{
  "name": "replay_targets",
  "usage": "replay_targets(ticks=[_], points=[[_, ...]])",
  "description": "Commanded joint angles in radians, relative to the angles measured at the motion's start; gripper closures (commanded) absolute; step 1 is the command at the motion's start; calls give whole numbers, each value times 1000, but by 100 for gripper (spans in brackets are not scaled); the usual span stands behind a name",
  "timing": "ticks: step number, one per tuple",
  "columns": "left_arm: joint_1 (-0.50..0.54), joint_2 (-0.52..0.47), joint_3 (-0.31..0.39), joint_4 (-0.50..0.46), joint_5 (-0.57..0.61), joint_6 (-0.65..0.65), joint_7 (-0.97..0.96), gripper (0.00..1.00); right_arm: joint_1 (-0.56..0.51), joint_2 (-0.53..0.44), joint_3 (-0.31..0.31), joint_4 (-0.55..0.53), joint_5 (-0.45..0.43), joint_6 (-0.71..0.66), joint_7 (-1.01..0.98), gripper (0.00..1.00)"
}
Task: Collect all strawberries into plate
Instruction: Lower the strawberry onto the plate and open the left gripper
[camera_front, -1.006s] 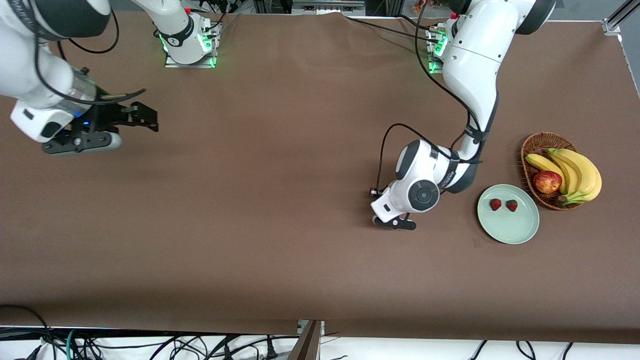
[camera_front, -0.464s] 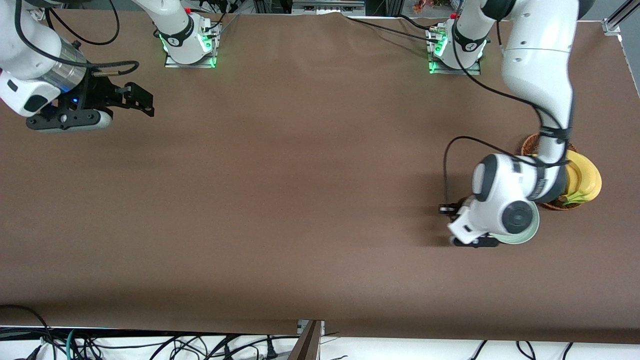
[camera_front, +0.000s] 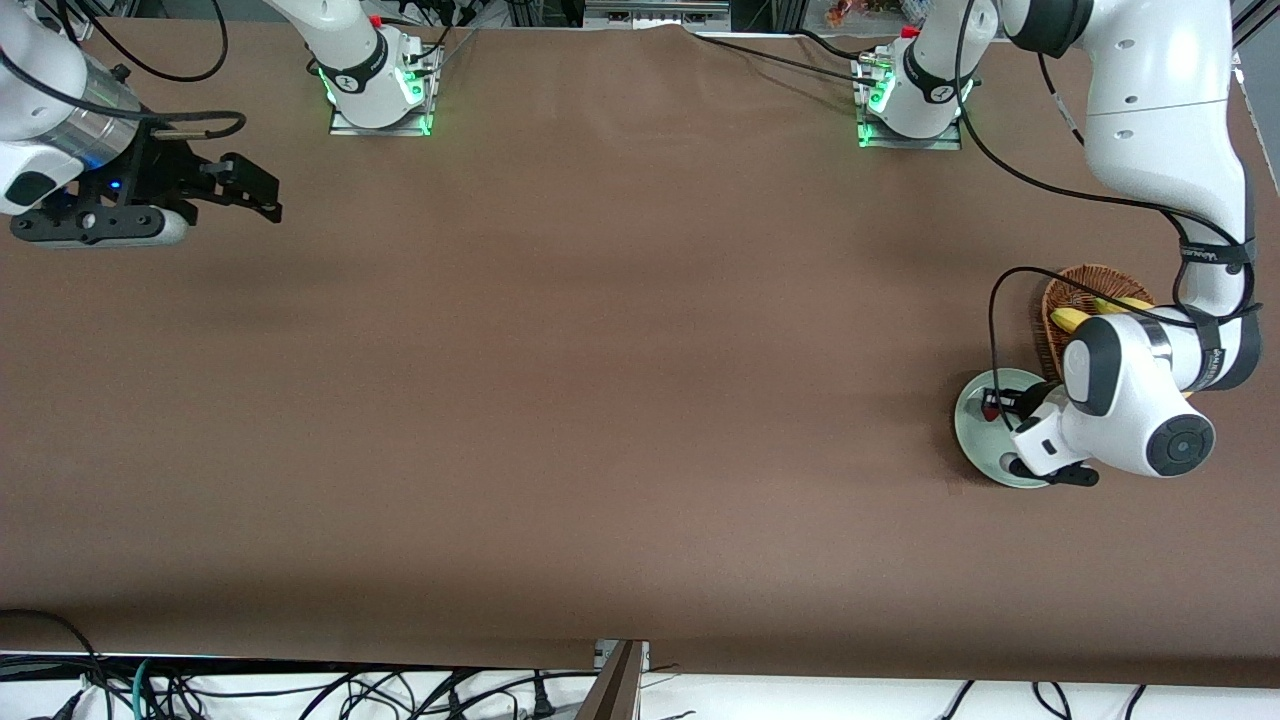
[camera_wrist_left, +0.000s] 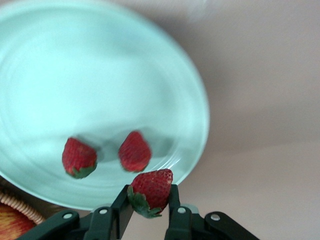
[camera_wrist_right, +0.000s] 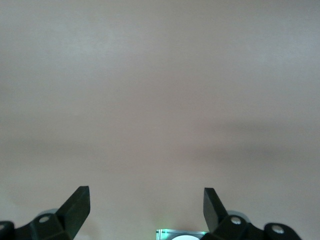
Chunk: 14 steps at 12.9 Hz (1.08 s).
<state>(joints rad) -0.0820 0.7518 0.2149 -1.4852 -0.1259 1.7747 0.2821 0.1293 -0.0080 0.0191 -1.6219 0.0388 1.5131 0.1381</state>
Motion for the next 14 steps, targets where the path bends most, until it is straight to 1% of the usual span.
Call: replay_targets(ticks=[1,4,5,6,7,8,9,13,14], points=[[-5,6,-6,-12,9,-17,23,98,-8,-9,-7,-16,-17,7,2,0],[-1,15,-6,-10,3,-17,25,97,-8,-15,-10,-7,-37,-1,-3,0],[-1,15,-8,-10,3,-17,26,95,-8,-18,-16,2,-49,-5,-15,0],[-1,17,-8,-10,3,-17,29,78,-8,-20,-24,10,-50,-7,-37,0],[-1,12,-6,-3,8,-18,48,17,-8,-18,-25,20,-46,-8,-49,0],[1,11,-6,5,11,-18,98,0,-8,-18,-22,19,-46,-13,-43,0],[1,12,-6,16,9,-17,132,0,-7,-18,-21,19,-45,-24,-43,0],[1,6,-5,69,-3,-23,124,0,0,-10,-19,19,-45,-24,-44,0],[-2,4,-6,95,-3,-23,123,0,0,-9,-19,20,-46,-24,-46,0]])
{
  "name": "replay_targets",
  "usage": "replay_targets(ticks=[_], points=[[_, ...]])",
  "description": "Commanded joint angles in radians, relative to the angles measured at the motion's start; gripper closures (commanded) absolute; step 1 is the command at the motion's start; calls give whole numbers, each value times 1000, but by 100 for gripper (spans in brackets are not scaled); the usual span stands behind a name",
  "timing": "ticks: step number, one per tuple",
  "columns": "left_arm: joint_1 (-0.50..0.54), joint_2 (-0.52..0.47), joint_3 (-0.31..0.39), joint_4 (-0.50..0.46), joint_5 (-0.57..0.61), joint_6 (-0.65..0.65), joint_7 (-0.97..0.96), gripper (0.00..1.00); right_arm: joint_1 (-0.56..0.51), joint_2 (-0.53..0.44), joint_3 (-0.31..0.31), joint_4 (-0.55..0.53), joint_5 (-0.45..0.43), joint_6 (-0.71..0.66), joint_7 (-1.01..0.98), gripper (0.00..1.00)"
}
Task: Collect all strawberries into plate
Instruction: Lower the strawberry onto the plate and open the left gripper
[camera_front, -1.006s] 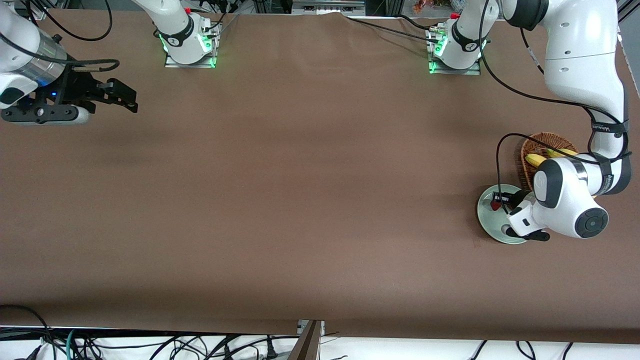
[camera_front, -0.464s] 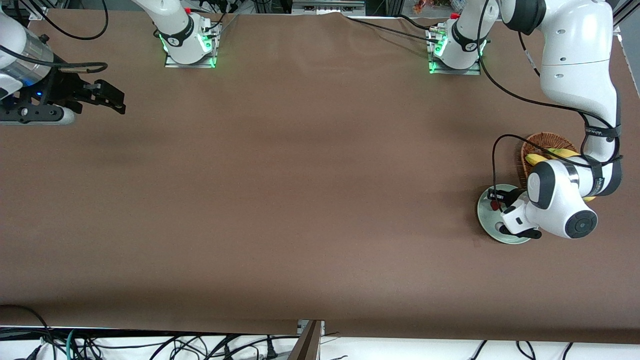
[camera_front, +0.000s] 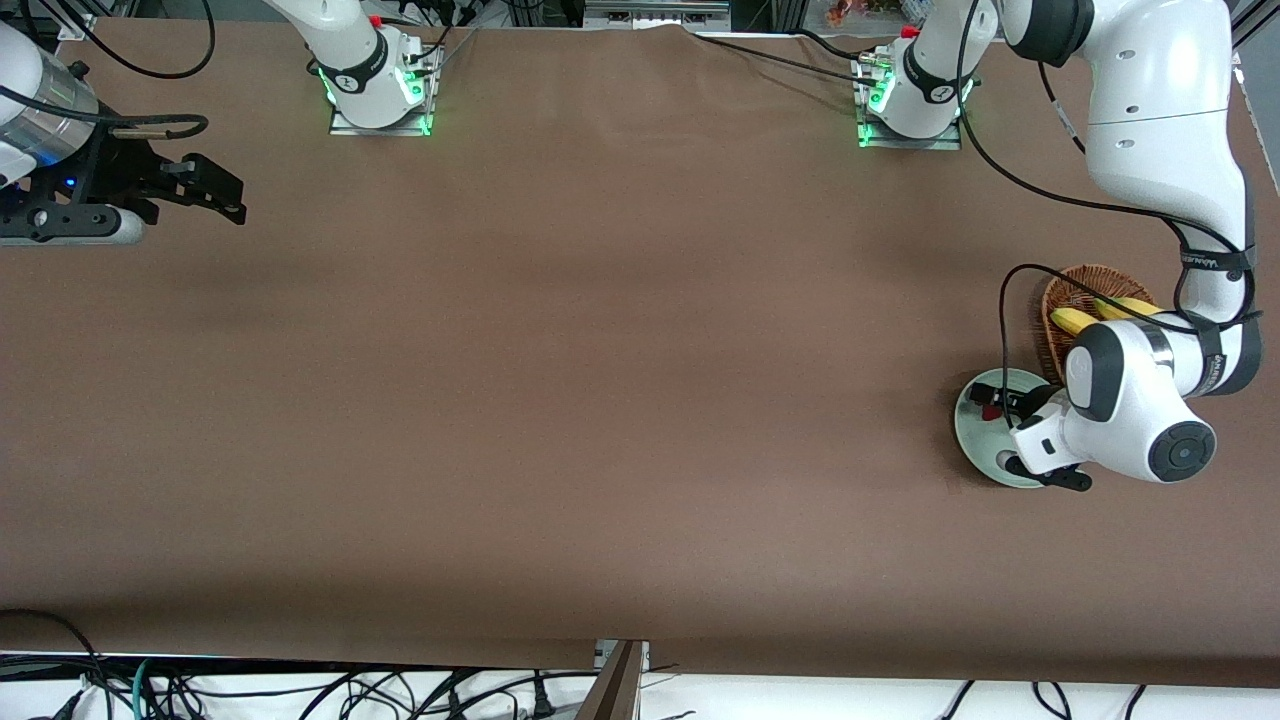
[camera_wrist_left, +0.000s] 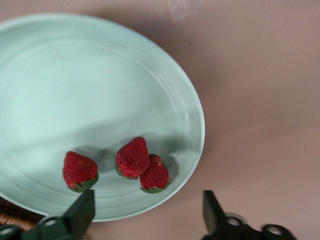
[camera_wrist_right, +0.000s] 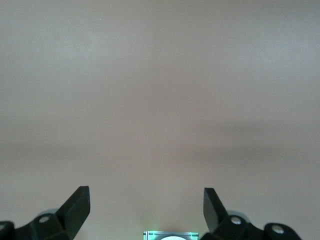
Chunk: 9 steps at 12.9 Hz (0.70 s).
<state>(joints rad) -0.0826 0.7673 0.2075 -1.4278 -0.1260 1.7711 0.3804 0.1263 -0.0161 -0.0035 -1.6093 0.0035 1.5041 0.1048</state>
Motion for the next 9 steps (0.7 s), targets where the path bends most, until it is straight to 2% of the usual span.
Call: replay_targets(ticks=[1,4,7,9], points=[[-6,-14,1,70,-3,-21,25,0,3,1,3,6,-11,-15,-14,0],[-11,-43,-2,108,2,-41,25,0,1,11,2,6,-14,-10,-42,0],[-11,-45,-3,208,6,-76,31,0,-7,25,-3,5,-13,-7,-59,0],[-11,-95,-8,242,-1,-99,29,0,-8,27,-3,6,-13,-4,-62,0]])
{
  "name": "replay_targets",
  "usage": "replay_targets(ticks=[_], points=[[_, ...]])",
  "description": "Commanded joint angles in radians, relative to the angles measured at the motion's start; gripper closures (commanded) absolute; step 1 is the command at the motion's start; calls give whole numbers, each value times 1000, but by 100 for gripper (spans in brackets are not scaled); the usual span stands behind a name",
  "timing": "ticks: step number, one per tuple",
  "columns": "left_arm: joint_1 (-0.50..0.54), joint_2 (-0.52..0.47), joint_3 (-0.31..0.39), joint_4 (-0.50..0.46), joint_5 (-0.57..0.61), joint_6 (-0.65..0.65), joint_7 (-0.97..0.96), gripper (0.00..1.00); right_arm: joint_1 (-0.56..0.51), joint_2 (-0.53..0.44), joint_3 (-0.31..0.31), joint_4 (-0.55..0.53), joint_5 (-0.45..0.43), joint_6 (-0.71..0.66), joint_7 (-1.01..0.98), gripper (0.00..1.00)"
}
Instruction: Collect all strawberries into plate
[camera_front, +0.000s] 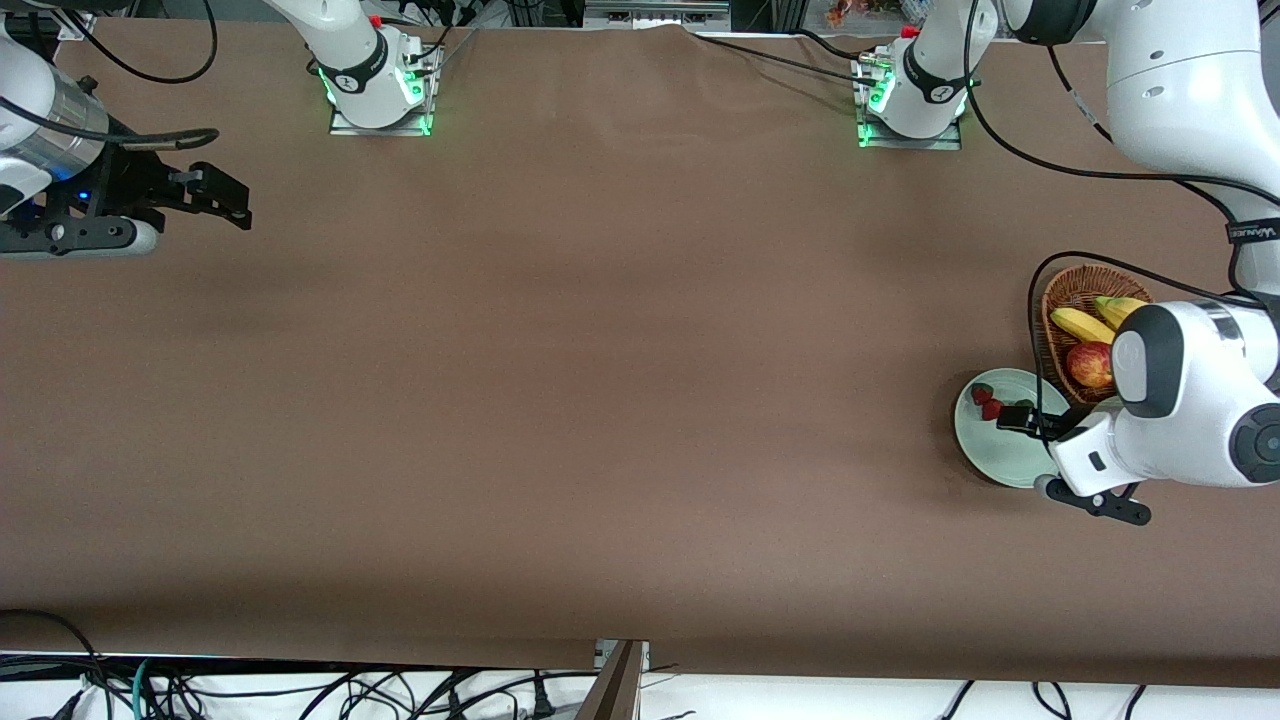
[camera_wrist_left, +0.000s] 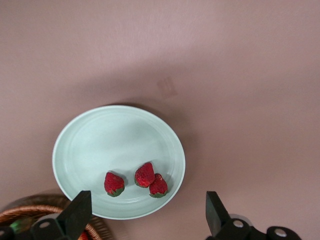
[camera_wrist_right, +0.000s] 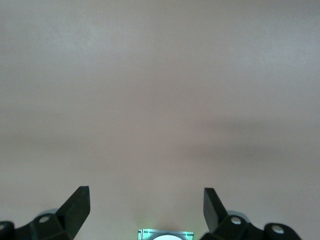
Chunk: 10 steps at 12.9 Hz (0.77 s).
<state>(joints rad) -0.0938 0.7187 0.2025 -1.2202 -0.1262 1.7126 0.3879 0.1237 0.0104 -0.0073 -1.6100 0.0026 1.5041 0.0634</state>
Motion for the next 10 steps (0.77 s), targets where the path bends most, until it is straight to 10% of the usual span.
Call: replay_targets(ticks=[1,10], points=[[0,-80,-3,34,2,-47,22,0,-4,0,1,5,-12,-4,-25,0],[-27,-572,-53,-299,37,-186,-382,0,-7,-10,-11,7,-58,-18,-118,0]])
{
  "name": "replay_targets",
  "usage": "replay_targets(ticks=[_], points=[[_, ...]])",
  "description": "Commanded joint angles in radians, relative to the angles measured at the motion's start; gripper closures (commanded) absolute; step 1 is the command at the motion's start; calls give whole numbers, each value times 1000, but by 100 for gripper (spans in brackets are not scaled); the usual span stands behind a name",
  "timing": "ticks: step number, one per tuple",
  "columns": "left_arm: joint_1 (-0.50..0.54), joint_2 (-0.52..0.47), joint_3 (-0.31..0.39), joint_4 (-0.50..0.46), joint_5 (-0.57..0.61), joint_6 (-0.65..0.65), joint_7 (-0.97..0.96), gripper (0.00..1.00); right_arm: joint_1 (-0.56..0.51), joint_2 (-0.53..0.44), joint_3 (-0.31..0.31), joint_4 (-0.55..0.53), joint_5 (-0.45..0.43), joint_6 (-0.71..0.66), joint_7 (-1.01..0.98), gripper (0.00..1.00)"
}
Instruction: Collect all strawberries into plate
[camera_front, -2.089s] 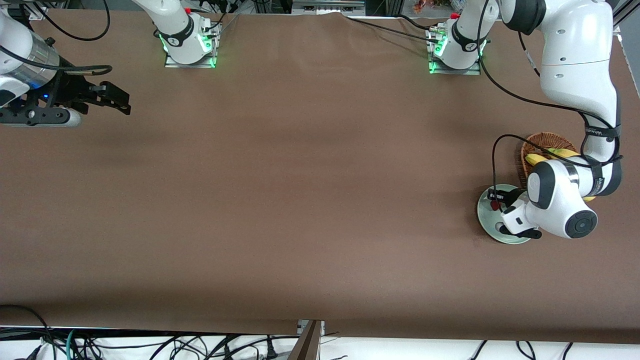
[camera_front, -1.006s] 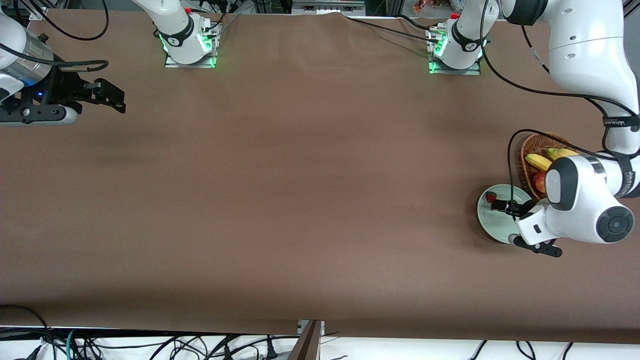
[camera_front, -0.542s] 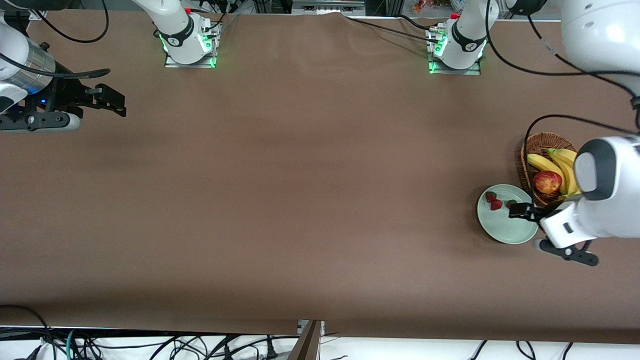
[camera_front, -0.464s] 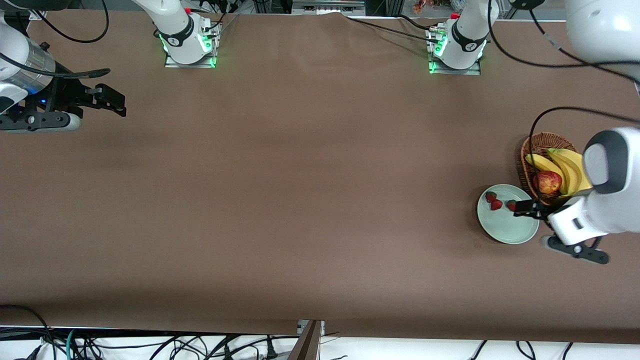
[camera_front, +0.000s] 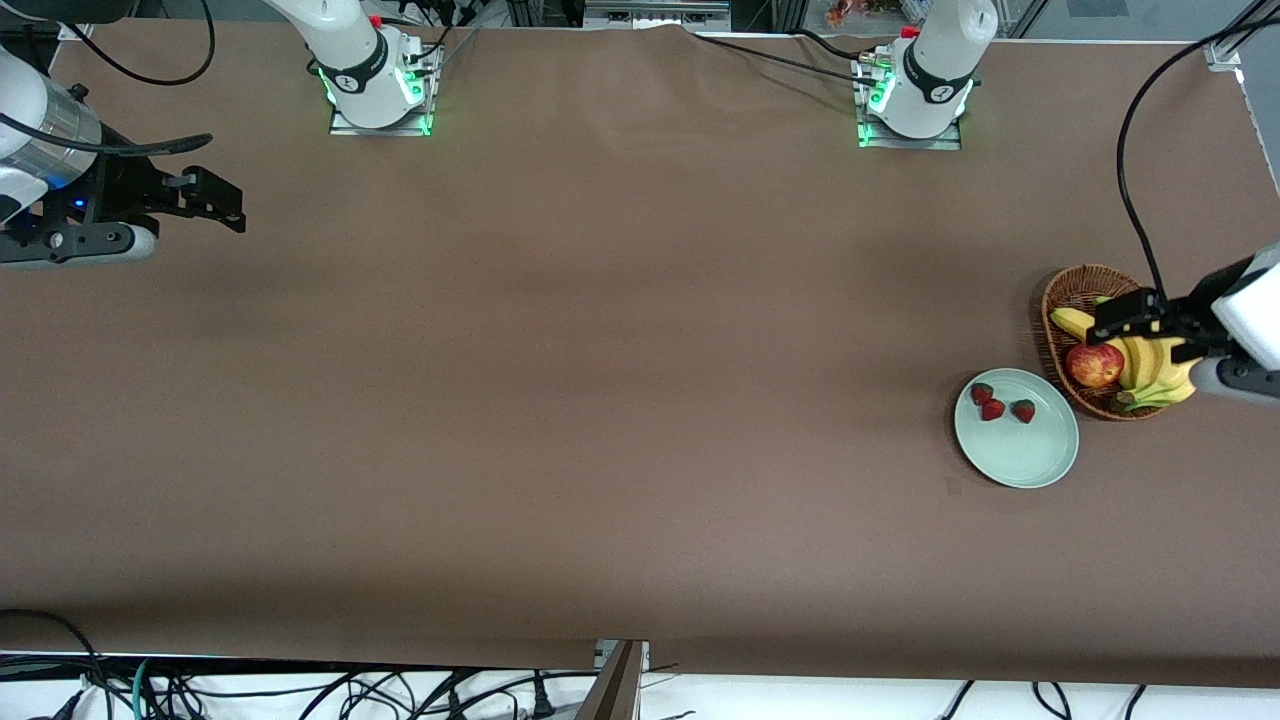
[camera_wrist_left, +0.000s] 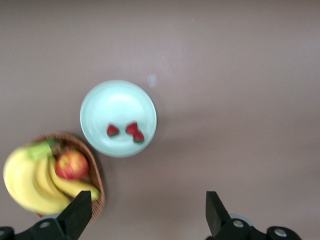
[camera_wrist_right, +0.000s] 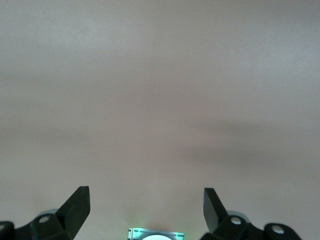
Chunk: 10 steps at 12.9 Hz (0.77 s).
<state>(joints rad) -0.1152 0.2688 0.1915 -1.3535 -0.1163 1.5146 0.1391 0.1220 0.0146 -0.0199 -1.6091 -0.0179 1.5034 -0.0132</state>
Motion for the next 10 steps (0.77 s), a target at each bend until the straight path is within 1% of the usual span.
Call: replay_targets(ticks=[1,2,4,6,7,9,10], points=[[0,-169,-64,-221,44,13,-156,0,-5,-24,1,14,-42,-18,-85,0],[2,-178,-69,-223,64,13,-158,0,-5,-33,6,21,-43,-43,-123,0],[6,-200,-70,-223,104,9,-165,0,-1,-28,11,53,-44,-63,-126,0],[17,-223,-72,-233,103,-17,-155,0,-5,-19,-3,61,-2,-58,-133,0],[17,-226,-85,-234,103,-31,-154,0,-4,-28,-2,61,31,-64,-119,0],[17,-244,-109,-249,96,-66,-170,0,-4,-30,-6,63,38,-66,-122,0],[19,-244,-127,-254,98,-66,-170,0,-4,-30,-23,63,38,-68,-129,0]])
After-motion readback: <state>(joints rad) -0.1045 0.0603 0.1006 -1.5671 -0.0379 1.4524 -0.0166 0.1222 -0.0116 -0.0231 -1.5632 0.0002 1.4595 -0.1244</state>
